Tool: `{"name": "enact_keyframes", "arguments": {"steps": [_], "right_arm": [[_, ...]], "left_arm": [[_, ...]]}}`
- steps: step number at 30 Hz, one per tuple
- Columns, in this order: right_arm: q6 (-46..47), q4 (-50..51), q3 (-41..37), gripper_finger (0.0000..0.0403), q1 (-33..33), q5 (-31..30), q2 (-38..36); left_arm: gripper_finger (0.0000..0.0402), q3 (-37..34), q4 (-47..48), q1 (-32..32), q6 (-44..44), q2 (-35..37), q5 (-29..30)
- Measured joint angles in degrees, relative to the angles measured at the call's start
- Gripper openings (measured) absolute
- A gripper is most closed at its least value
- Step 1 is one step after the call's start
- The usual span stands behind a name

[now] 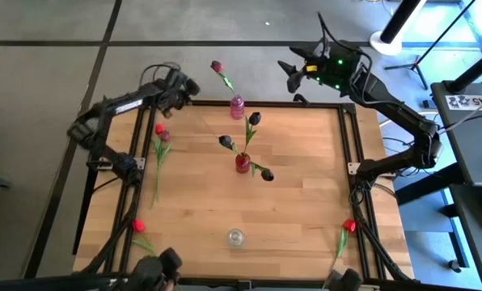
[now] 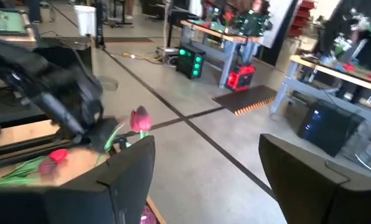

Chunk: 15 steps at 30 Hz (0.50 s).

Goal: Sort flowers into vase by color
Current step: Put the top dark red tulip into the pink vase

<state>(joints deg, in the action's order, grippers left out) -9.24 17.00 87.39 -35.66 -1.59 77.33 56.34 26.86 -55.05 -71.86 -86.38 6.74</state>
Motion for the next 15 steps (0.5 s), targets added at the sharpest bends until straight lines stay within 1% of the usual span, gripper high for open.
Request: {"name": "enact_keyframes", "arguments": {"steps": [4, 6, 9, 12, 13, 15], "right_arm": [[-0.9, -0.1, 0.0, 0.0285, 0.0, 4.4, -0.3], [-0.9, 0.0, 0.0, 0.0285, 0.0, 8.1, -0.3], [0.2, -0.5, 0.0, 0.0285, 0.1, 15.1, -0.3], [4.9, -2.9, 0.0, 0.0285, 0.3, 21.2, -0.2], [7.2, -4.7, 0.0, 0.0285, 1.0, 22.5, 0.1], [10.7, -8.2, 0.0, 0.0285, 2.2, 22.8, 0.7]], "left_arm": [[0.0006, 0.1, -6.2, 6.4, 14.0, 11.4, 7.3], [0.0006, 0.1, -9.8, 9.8, 23.7, 16.7, 10.9], [0.0006, 0.2, -16.1, 15.5, 36.7, 23.7, 11.2], [0.0006, 0.2, -22.2, 20.3, 43.5, 27.9, 11.1], [0.0006, 0.2, -24.8, 21.5, 45.7, 28.9, 11.2], [0.0006, 0.2, -30.7, 23.7, 51.4, 29.8, 10.0]]}}
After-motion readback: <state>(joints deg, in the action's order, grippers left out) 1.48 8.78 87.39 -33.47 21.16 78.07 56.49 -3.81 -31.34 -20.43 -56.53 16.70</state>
